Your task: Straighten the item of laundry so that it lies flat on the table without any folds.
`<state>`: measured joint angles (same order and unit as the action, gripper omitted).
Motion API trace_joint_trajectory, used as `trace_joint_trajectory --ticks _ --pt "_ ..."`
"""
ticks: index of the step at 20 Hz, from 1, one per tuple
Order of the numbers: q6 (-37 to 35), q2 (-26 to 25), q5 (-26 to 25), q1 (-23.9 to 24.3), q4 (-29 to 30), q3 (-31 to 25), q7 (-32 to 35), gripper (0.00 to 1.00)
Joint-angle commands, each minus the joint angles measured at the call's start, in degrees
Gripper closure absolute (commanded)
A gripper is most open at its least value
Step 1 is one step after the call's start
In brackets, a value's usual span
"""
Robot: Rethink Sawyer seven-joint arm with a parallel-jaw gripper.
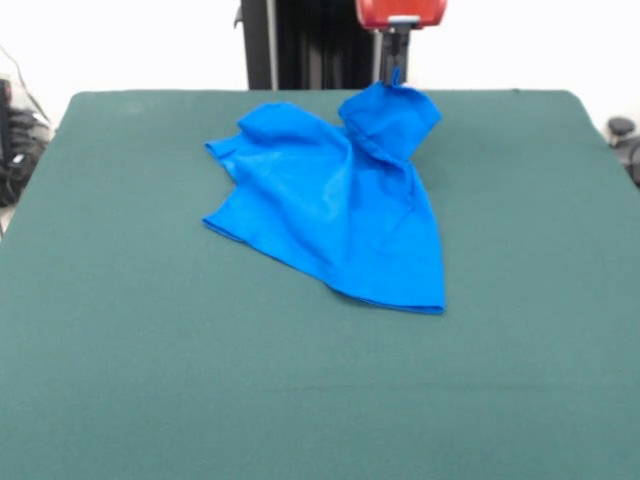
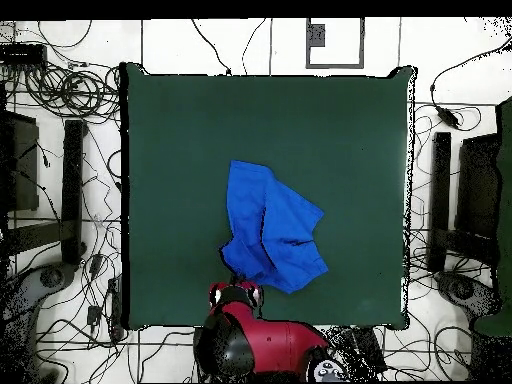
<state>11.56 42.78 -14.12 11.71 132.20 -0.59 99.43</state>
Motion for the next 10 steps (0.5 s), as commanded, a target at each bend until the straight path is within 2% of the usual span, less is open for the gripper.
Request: trace_joint_trajectory --ticks 1,10 --pt "2.93 -0.80 3.99 0.49 1.82 -5.76 15.98 1.00" --pt "4.22 -1.33 5.55 -0.16 2.33 -5.54 16.87 1.00"
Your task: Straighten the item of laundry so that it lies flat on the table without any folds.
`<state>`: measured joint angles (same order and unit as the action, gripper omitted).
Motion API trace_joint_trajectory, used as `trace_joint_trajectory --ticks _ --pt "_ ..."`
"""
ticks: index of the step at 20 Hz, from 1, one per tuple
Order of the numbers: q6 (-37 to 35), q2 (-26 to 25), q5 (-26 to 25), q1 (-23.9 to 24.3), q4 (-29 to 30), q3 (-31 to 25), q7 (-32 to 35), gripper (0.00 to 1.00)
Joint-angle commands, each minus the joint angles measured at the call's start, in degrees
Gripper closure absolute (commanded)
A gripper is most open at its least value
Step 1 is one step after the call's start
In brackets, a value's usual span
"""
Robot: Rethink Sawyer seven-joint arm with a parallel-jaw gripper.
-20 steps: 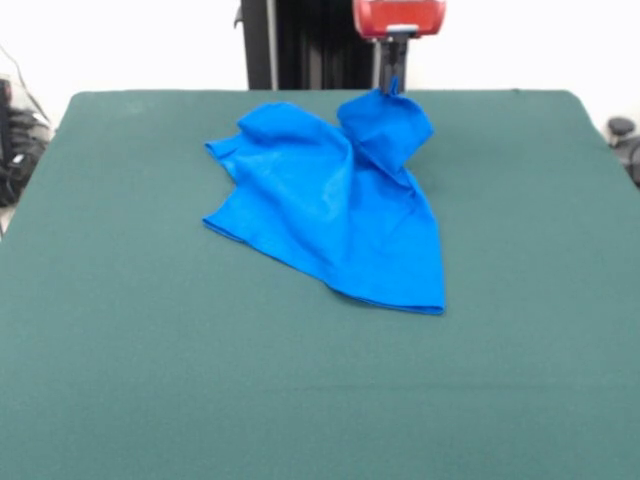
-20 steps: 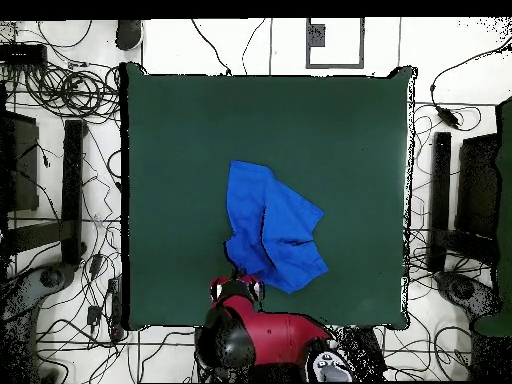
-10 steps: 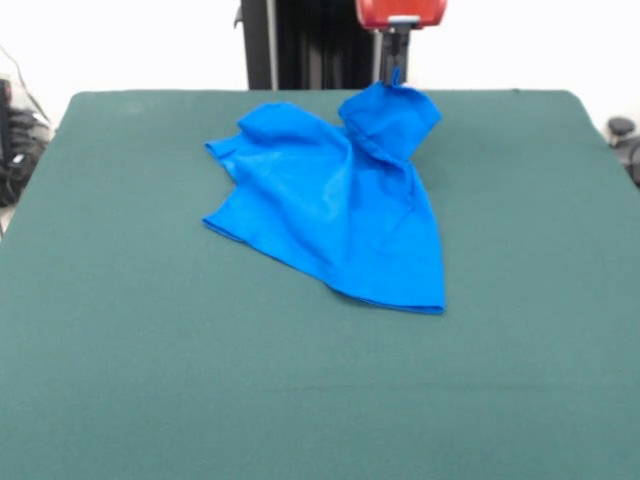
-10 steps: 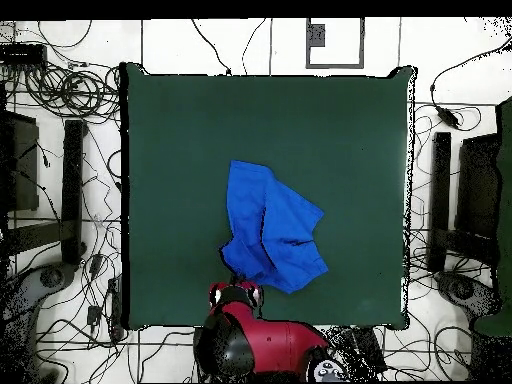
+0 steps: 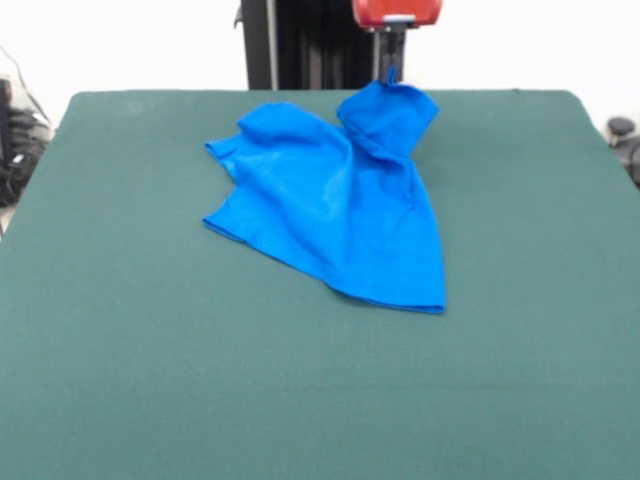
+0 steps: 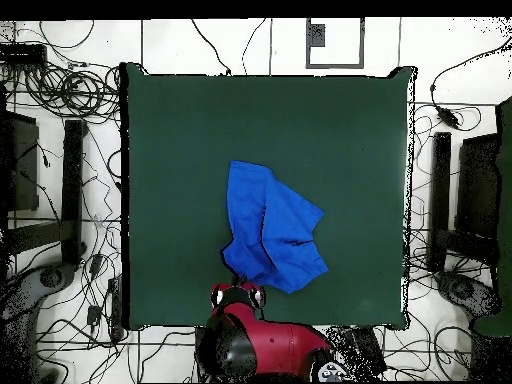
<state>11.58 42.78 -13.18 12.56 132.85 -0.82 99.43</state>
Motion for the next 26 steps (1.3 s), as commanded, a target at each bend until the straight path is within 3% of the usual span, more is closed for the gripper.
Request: trace_joint_trajectory --ticks 1,18,26 --pt "4.50 -0.80 5.17 -1.87 2.37 -5.16 17.37 1.00" --pt "3.23 4.56 17.38 -12.86 5.83 -3.09 20.07 1.00" --pt "5.95 2.11 19.22 -14.41 5.34 -3.43 20.14 1.00"
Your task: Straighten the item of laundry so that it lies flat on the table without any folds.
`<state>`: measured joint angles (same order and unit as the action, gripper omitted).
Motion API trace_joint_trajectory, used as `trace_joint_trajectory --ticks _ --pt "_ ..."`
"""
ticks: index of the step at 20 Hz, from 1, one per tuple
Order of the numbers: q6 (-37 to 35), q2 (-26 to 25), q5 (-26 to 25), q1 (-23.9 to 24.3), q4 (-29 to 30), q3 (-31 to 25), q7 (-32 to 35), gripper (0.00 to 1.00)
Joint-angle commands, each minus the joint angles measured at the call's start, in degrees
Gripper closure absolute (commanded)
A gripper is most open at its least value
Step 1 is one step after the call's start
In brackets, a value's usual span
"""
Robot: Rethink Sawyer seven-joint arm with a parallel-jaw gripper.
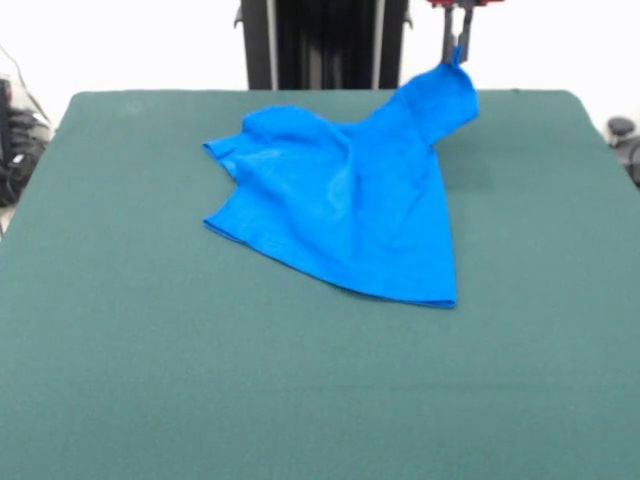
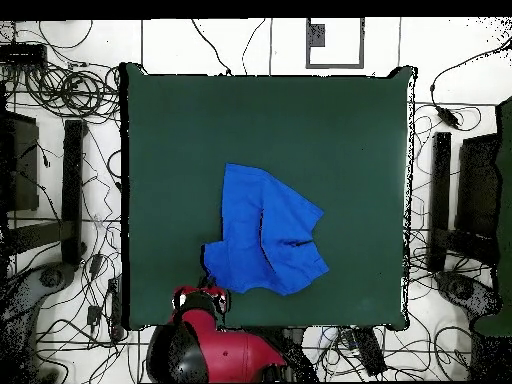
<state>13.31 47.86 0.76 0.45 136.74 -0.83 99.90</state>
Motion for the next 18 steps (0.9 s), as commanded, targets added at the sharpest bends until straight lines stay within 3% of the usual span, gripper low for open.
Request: trace_joint_trajectory --ticks 1,18 --pt "4.54 -3.45 5.45 -2.43 1.19 -3.38 19.54 1.00" --pt "8.34 -9.55 9.12 -4.77 -2.18 -2.81 18.33 1.00"
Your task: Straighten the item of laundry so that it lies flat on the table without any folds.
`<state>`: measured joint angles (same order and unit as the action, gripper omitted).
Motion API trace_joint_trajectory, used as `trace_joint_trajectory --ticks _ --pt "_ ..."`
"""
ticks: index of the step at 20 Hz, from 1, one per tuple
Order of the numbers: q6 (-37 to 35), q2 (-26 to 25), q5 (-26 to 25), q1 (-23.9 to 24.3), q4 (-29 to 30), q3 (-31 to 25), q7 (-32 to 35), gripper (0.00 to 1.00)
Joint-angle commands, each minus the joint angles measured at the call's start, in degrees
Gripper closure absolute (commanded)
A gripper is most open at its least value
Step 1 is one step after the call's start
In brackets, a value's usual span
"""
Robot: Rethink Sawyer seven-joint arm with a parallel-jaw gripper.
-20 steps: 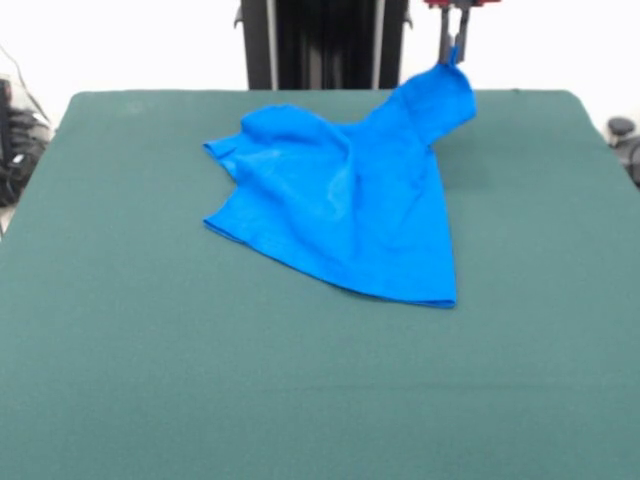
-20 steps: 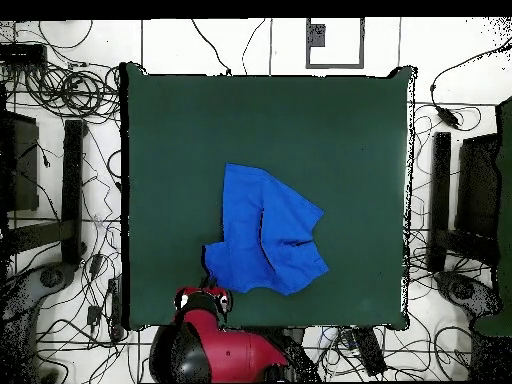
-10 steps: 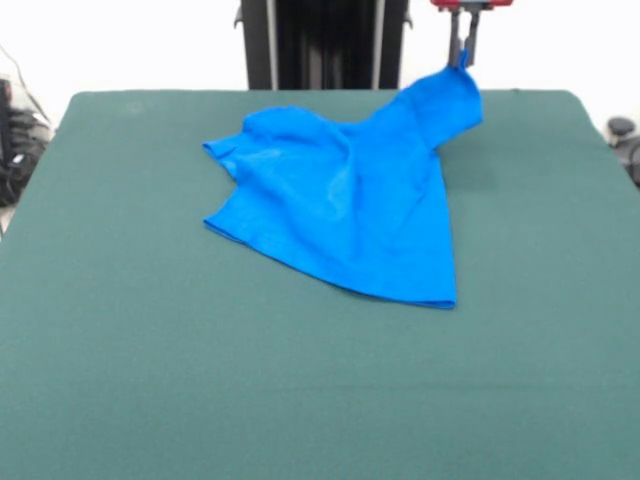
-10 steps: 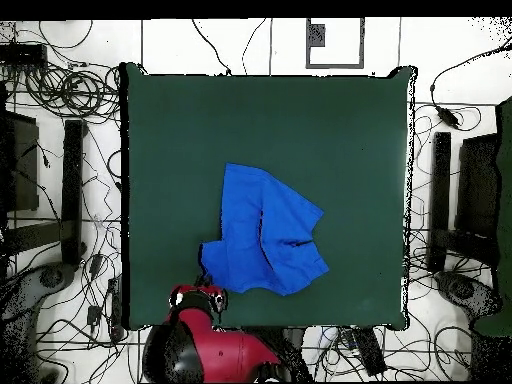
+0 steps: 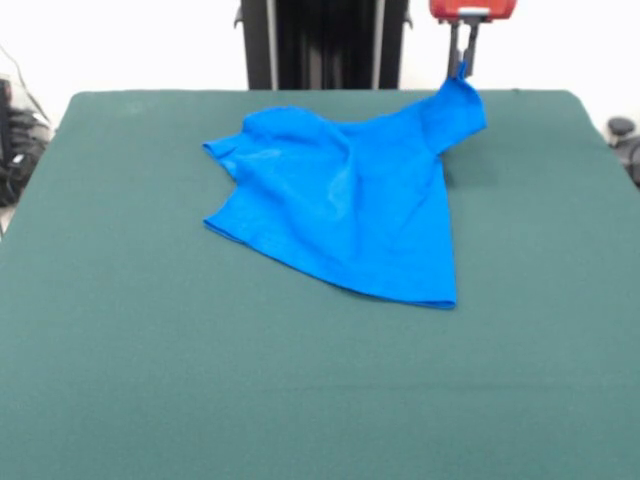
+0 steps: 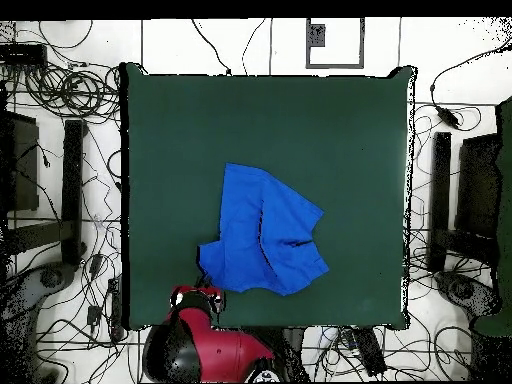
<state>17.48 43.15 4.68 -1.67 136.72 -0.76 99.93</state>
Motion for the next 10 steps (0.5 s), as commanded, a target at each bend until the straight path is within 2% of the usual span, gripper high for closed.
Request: trace_joint_trajectory --ticks 1,10 --pt "4.31 -4.99 5.44 -2.78 -2.19 -2.99 18.40 1.00" --pt "3.44 -4.54 10.40 -5.94 -2.64 -3.42 19.33 1.00"
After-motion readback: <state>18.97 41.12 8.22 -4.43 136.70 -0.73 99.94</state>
